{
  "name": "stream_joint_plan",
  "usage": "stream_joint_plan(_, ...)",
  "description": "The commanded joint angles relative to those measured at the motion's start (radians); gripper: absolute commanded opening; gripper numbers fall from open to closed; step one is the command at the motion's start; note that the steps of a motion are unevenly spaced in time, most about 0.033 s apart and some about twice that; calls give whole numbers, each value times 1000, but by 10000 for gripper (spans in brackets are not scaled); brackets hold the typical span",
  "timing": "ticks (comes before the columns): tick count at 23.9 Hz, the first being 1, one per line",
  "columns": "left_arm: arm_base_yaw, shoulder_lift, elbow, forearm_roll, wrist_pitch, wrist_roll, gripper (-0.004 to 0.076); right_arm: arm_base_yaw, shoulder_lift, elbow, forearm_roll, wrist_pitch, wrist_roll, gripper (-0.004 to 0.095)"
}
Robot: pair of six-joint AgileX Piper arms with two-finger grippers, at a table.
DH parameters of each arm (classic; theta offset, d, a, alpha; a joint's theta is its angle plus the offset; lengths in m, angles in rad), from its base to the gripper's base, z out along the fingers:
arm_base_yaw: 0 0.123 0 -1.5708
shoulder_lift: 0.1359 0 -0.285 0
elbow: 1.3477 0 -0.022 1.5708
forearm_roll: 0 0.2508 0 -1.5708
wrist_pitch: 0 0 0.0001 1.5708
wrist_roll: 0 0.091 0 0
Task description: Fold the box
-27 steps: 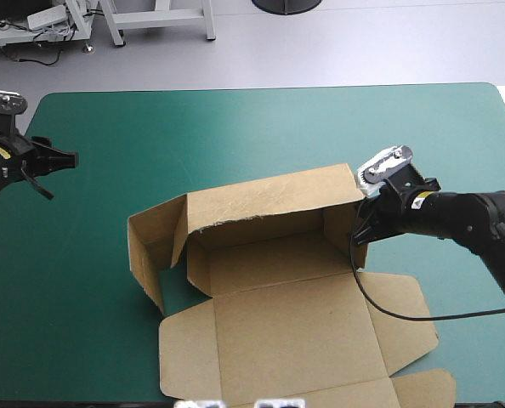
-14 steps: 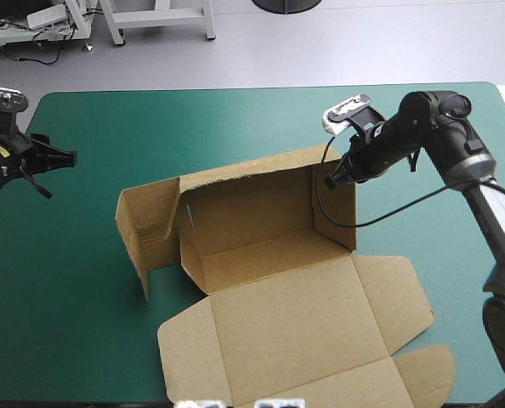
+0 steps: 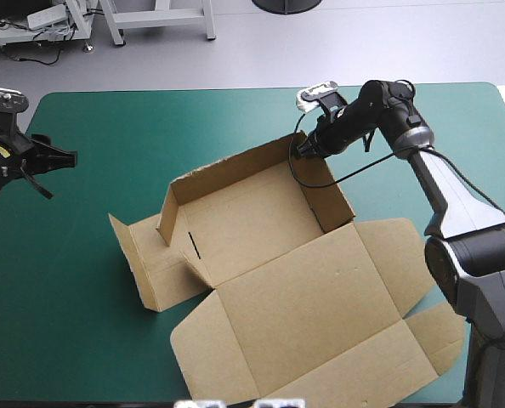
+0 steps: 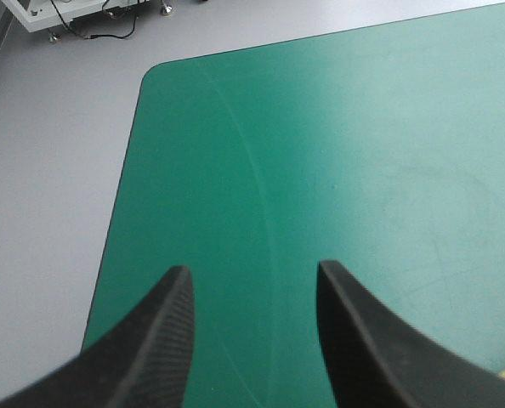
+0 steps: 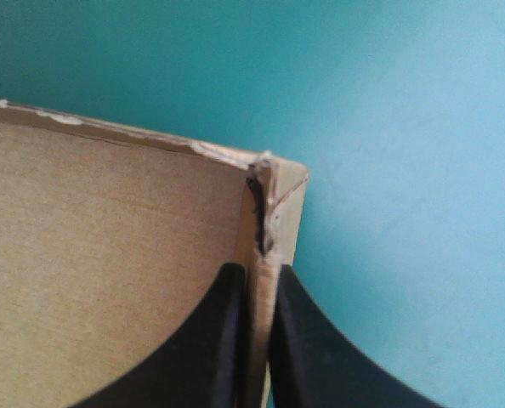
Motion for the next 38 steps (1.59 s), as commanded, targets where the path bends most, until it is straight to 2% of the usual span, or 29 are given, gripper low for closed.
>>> stream_joint_plan(1,2,-23,-32,-15,-55,-3,333,-2,-34,-63,-54,131,-23,221)
stream_joint_plan(3,2,-23,-32,-22,-47,9,333,-2,-34,-102,-54,131,1,389)
stream_joint_plan(5,2,-23,-32,-33,-46,9,333,-2,-40,-154,-59,131,62,609)
stream_joint_plan(7,2,-23,-32,-37,-48,11,333,-2,-56,-158,-63,134,77,638)
stream_joint_plan(13,2,-23,-32,-37,-36,11,333,0,-127,-119,-88,134,109,621)
stream_joint_plan(18,2,-23,-32,-49,-35,14,332,0,-205,57,-134,134,116,621)
stream_joint_plan(20,2,-23,-32,-49,-35,16,332,0,-235,167,-112,134,109,620)
stream_joint_plan(25,2,-23,-32,-55,-22,16,331,9,-217,207,-109,134,107,598)
stream_joint_plan(29,2,-23,-32,-64,-18,16,318,71,-158,207,-132,132,104,588)
stream_joint_plan(32,2,-23,-32,-81,-14,27,318,90,-119,205,-156,132,114,522)
stream_joint_plan(35,2,-23,-32,-81,-7,29,318,90,-100,205,-165,132,122,373)
stream_joint_plan(38,2,-23,-32,-91,-7,32,318,90,-100,205,-165,132,122,273)
